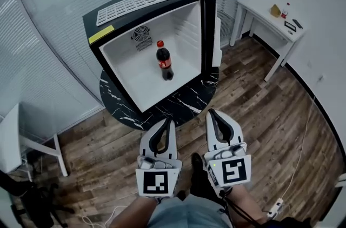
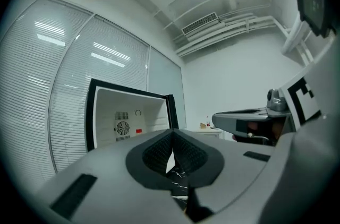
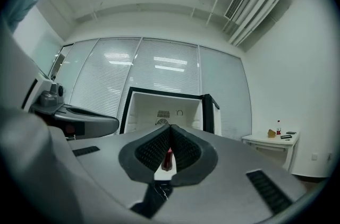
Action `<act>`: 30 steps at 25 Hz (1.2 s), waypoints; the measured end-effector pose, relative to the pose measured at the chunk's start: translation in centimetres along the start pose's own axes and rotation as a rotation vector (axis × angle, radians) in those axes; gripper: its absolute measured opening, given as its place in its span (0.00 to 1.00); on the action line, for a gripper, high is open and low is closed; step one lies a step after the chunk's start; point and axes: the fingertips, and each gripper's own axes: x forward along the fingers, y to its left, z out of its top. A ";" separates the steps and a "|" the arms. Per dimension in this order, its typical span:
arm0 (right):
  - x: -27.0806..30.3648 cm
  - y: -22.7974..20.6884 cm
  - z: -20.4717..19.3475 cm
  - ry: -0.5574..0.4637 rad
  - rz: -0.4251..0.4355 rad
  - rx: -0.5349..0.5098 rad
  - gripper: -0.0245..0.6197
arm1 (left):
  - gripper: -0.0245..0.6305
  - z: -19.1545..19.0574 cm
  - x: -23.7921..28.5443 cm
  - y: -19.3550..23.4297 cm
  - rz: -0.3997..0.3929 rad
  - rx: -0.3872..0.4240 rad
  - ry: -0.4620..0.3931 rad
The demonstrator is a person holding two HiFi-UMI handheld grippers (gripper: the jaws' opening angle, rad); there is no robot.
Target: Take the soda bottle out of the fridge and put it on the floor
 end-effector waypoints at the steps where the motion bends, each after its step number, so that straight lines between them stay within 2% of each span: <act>1: 1.3 -0.9 -0.5 0.005 0.010 0.006 0.06 | 0.06 -0.4 1.5 0.1 0.006 0.006 0.007; 6: 8.3 -5.2 -2.2 0.020 0.083 0.035 0.06 | 0.06 -1.5 8.8 1.2 0.066 0.018 0.029; 13: 16.9 -7.9 -1.8 -0.007 0.237 0.046 0.06 | 0.06 -0.8 16.1 4.0 0.201 0.049 0.041; 23: 23.7 -7.1 1.9 -0.087 0.390 0.009 0.06 | 0.06 2.1 18.2 8.5 0.370 0.073 -0.016; 30: 26.9 -4.8 1.8 -0.091 0.464 -0.006 0.06 | 0.06 2.2 18.6 11.9 0.448 0.068 -0.035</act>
